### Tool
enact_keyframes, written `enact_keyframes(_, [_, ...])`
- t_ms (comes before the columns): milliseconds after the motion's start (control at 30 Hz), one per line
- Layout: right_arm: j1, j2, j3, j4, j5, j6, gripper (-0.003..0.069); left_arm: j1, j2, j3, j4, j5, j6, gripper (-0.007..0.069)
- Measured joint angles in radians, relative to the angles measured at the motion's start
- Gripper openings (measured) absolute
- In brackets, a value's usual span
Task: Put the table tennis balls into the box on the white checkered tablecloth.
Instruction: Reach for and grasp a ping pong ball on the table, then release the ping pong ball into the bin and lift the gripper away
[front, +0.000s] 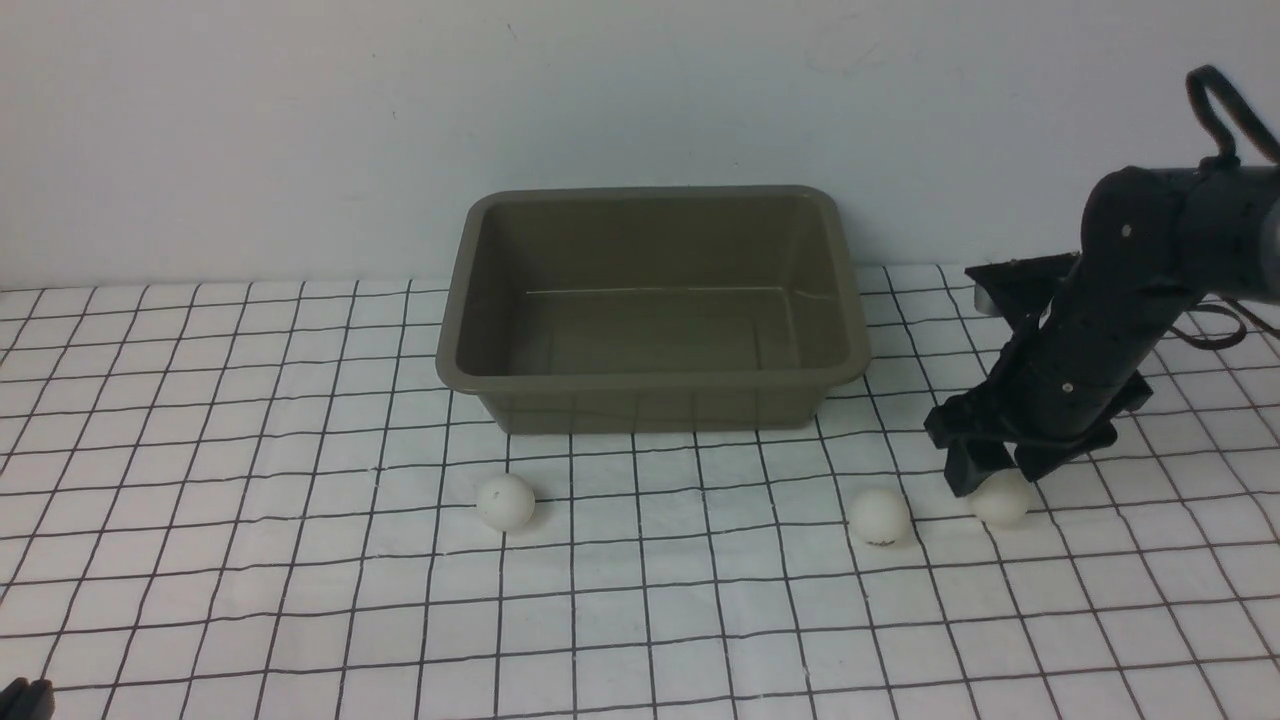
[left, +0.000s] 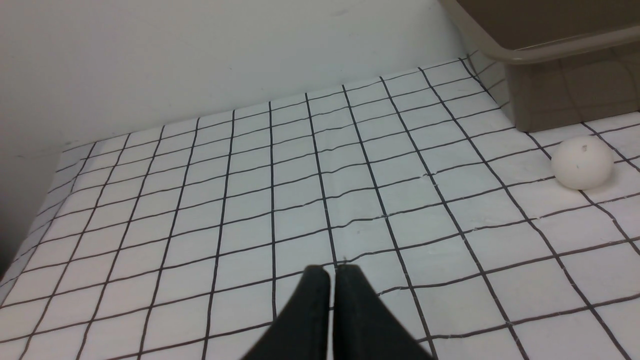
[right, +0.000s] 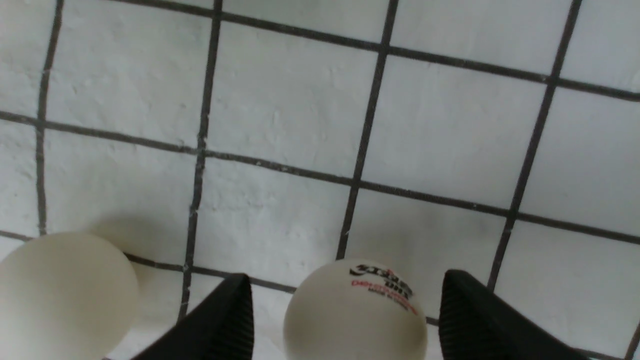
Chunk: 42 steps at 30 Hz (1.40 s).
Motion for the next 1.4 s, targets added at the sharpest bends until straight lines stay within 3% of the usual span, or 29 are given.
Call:
enact_keyframes(433, [0.0,0.057,-0.004,-0.027,-0.013,0.019,0.0446,0.0,0.0,0.0,0.0,0.0,0.0,-0.0004])
enact_keyframes(600, [0.0,0.059,-0.008,-0.062,-0.008,0.058,0.0372,0.0,0.0,0.0,0.0,0.0,0.0,-0.0004])
enact_keyframes(967, [0.0,0.059,-0.298,-0.121,0.235,0.081,0.0357,0.0,0.0,0.0,0.0,0.0,0.0,-0.0004])
enact_keyframes(1200, [0.002,0.059,-0.561,-0.004,0.273,0.07,0.0357,0.0,0.0,0.0,0.0,0.0,0.0,-0.0004])
enact_keyframes(1400, [0.075,0.076,-0.653,0.103,0.261,-0.003,0.0357,0.0,0.0,0.0,0.0,0.0,0.0,-0.0004])
